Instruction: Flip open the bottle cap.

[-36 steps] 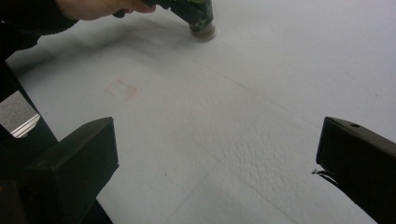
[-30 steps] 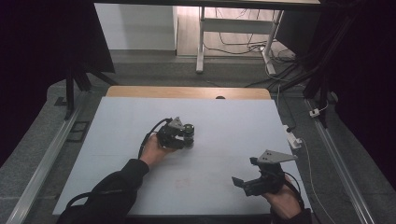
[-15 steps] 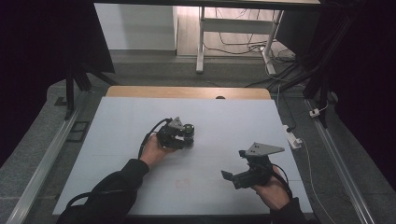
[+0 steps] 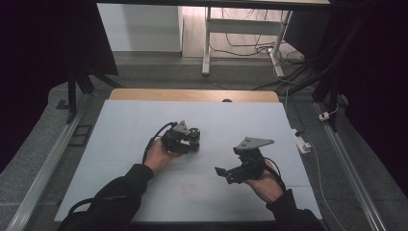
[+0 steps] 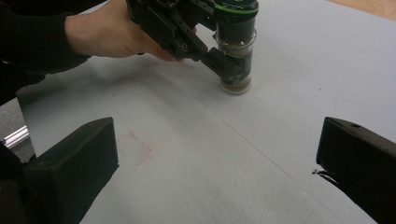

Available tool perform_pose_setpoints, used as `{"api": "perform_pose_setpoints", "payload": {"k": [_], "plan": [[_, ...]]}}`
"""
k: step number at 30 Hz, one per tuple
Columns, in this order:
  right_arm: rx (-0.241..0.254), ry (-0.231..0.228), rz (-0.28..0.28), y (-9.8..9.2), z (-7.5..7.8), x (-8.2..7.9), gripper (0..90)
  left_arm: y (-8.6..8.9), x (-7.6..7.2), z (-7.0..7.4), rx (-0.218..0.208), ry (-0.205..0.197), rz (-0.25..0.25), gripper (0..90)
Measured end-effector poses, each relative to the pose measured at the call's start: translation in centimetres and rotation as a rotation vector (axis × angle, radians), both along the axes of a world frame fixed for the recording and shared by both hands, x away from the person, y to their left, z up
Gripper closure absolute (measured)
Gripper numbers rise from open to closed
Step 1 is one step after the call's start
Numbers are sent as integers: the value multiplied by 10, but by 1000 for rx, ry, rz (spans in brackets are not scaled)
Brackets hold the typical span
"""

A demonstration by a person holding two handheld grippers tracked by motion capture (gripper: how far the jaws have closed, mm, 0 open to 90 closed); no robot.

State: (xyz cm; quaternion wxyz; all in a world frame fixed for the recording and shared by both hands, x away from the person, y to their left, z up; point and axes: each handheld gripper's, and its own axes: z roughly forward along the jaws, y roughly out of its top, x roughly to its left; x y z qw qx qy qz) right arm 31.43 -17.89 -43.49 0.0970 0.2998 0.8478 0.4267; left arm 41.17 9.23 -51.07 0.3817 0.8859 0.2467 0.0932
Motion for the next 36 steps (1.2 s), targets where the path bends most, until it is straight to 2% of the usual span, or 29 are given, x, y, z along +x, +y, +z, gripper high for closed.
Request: {"api": "perform_pose_setpoints", "payload": {"k": [3, 7, 25, 36], "plan": [[-21, -11, 1, 8, 0, 3, 0, 0, 0, 0, -2, 0, -2, 545], [-14, -9, 10, 16, 0, 10, 0, 0, 0, -1, -9, 1, 2, 545], [-45, -12, 29, 52, -9, 42, 0, 0, 0, -1, -7, 1, 7, 545], [-60, -7, 31, 63, -19, 55, 0, 0, 0, -1, -6, 2, 7, 545]]}}
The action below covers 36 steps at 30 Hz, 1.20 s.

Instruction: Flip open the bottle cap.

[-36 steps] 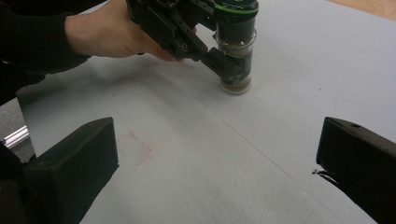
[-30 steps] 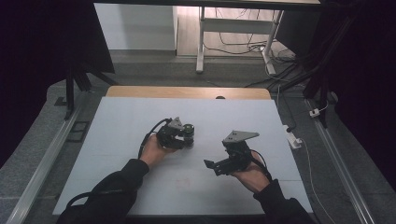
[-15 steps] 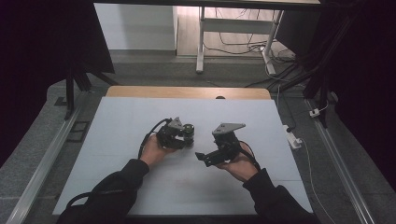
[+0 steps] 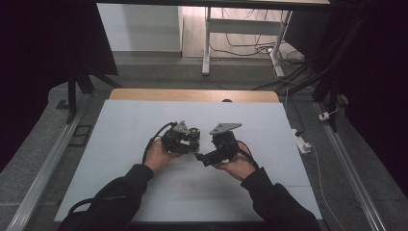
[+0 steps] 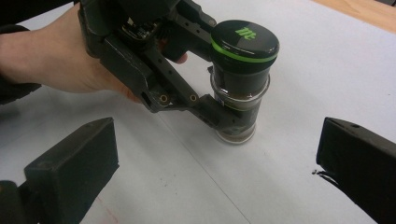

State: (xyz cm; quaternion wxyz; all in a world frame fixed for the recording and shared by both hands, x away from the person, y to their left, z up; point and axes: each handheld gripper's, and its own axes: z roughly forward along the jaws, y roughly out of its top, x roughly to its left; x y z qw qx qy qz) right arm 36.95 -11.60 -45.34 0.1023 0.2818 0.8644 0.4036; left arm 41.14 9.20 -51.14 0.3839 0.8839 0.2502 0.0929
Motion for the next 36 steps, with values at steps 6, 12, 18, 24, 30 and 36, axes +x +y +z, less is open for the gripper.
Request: {"api": "perform_pose_setpoints", "payload": {"k": [6, 12, 18, 24, 30, 36], "plan": [[2, -10, 13, 1, -1, 5, 145, 0, 0, 0, 0, 0, 0, 545], [11, -8, 26, 1, 3, 9, 397, 0, 0, 0, 1, 0, 1, 545], [8, 1, 51, 5, 5, 12, 642, 0, 0, 0, -1, 0, 1, 545], [26, 11, 67, 6, 4, 17, 852, 0, 0, 0, -1, -1, 3, 545], [24, 37, 70, 13, 3, 21, 900, 0, 0, 0, -1, -2, 1, 545], [25, 33, 52, 17, 2, 24, 900, 0, 0, 0, 1, -2, 2, 546]]}}
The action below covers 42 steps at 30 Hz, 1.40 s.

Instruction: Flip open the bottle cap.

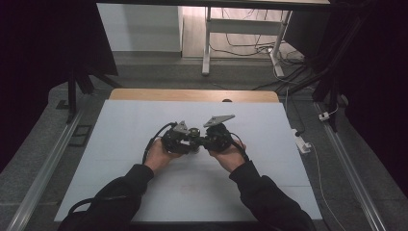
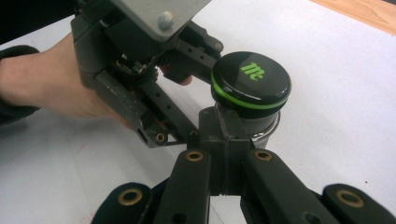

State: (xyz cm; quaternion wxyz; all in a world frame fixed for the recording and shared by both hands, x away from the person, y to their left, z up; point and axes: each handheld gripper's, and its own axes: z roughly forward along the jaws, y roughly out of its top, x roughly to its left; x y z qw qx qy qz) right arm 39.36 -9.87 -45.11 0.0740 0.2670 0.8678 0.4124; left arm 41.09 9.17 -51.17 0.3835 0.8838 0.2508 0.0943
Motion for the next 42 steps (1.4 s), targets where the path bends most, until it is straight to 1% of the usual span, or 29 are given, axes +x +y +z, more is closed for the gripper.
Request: {"api": "perform_pose_setpoints", "payload": {"k": [4, 10, 12, 15, 16, 28, 38, 42], "plan": [[10, 3, 0, 1, 1, 2, 900, 0, 0, 0, 0, 1, 0, 546], [8, -11, -4, 3, 3, 2, 900, 0, 0, 0, 5, -2, 0, 546], [7, -17, -4, 2, 5, 3, 900, 0, 0, 0, 0, -2, 4, 546], [13, -20, -9, 1, 7, 5, 900, -2, -1, -1, -22, 2, 20, 546], [16, -20, -10, 1, 8, 5, 900, 0, 0, 0, -1, 0, 2, 546], [23, -43, -20, 2, 15, 11, 900, 0, 0, 0, 1, -2, 2, 546], [39, -61, -29, 3, 23, 22, 900, 0, 0, 0, 5, -3, -4, 546], [43, -63, -42, 4, 24, 27, 900, 0, 0, 0, 6, -5, -4, 546]]}}
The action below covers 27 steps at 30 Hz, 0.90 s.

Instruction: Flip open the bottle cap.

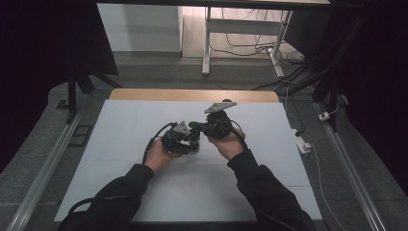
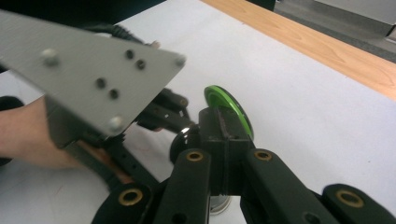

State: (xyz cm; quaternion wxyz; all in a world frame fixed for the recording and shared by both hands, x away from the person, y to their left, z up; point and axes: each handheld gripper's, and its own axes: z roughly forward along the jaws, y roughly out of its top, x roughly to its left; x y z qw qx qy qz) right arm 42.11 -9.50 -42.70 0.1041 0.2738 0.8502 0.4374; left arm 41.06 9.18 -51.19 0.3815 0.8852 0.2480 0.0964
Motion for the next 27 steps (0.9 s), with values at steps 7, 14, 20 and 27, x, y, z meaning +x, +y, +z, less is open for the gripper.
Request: {"api": "perform_pose_setpoints", "payload": {"k": [7, 14, 20, 27], "plan": [[-6, 28, -26, -2, -7, 11, 900, 0, 0, 0, 0, 2, 4, 545], [-2, 35, -14, -2, -6, 9, 900, -1, 1, 2, 22, 9, 0, 543], [-8, 30, 2, -1, -6, 6, 898, -2, 2, 4, 30, 16, -3, 541], [-3, 36, 5, -3, -5, 3, 862, -2, 2, 4, 36, 11, -1, 529]]}}
